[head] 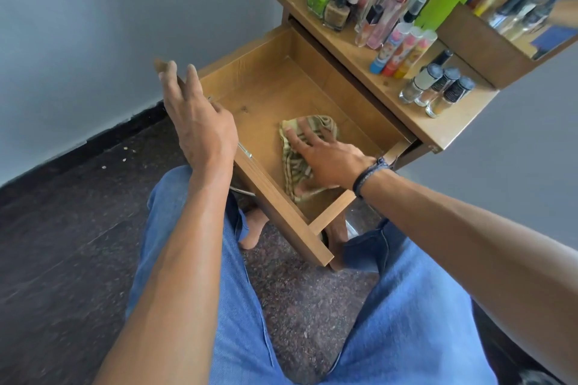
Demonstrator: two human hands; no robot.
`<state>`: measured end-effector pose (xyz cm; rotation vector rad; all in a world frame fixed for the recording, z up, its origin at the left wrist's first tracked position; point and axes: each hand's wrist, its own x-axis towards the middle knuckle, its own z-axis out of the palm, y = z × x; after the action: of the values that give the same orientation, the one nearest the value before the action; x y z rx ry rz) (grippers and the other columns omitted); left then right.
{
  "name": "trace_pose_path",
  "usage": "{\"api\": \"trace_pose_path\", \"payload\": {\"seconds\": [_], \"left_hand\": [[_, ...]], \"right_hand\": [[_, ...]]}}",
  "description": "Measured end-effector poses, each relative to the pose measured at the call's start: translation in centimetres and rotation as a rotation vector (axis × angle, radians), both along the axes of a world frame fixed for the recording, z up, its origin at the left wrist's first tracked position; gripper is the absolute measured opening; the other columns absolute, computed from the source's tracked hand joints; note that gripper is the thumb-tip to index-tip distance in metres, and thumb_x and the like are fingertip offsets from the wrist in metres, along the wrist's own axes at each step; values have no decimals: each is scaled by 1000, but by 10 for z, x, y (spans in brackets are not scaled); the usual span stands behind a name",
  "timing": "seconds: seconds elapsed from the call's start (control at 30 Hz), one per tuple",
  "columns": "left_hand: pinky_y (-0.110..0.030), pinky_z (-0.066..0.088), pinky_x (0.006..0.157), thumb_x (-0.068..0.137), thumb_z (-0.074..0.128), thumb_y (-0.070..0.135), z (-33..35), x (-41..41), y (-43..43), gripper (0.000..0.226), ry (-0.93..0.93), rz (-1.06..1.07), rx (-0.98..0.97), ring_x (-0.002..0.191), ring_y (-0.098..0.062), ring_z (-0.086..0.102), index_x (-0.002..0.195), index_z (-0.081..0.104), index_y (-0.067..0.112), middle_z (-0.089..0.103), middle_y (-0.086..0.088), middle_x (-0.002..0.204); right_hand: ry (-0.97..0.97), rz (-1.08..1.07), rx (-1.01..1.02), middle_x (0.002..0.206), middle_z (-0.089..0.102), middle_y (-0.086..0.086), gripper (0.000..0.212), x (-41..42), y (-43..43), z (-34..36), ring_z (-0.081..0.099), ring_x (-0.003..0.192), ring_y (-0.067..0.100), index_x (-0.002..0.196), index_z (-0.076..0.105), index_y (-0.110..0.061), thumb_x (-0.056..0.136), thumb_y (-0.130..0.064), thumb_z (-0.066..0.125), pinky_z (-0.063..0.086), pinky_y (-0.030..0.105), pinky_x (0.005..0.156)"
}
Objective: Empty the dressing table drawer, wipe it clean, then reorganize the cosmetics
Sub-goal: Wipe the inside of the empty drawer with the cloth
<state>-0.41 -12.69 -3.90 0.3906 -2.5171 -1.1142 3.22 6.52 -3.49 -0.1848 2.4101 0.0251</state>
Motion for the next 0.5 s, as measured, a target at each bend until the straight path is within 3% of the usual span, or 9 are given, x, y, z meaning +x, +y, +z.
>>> {"api": "trace_pose_path", "payload": {"seconds": [0.07, 0.13, 0.3, 0.5], "left_hand": [[-32, 22, 124, 95, 40, -8, 1, 1, -1, 60, -2, 4, 6, 155, -23, 14, 153, 40, 9, 21, -3, 166], [-29, 20, 123, 95, 39, -7, 2, 3, -1, 60, 1, 10, 8, 155, -23, 14, 152, 41, 8, 21, -4, 166], [-27, 16, 122, 95, 39, -7, 3, 2, 1, 59, -3, 17, -16, 155, -24, 13, 153, 40, 7, 21, -6, 166], [-28, 14, 122, 97, 40, -6, 4, 4, 0, 60, -34, -12, -64, 155, -25, 10, 155, 35, 7, 16, -7, 167]], "right_hand": [[1, -60, -47, 165, -30, -3, 104, -20, 11, -4, -13, 154, 37, 158, -20, -36, 94, -61, 58, 13, 57, 125], [22, -148, -51, 164, -32, -3, 96, -35, 21, -11, -17, 155, 35, 158, -21, -35, 96, -70, 44, 3, 55, 126], [97, -252, -91, 163, -36, -4, 83, -34, 13, -35, -28, 152, 31, 158, -22, -37, 100, -70, 27, -12, 56, 123], [257, -136, -176, 167, -27, -3, 77, -80, -44, -41, -25, 153, 30, 160, -13, -38, 100, -71, 21, -20, 54, 121]]}}
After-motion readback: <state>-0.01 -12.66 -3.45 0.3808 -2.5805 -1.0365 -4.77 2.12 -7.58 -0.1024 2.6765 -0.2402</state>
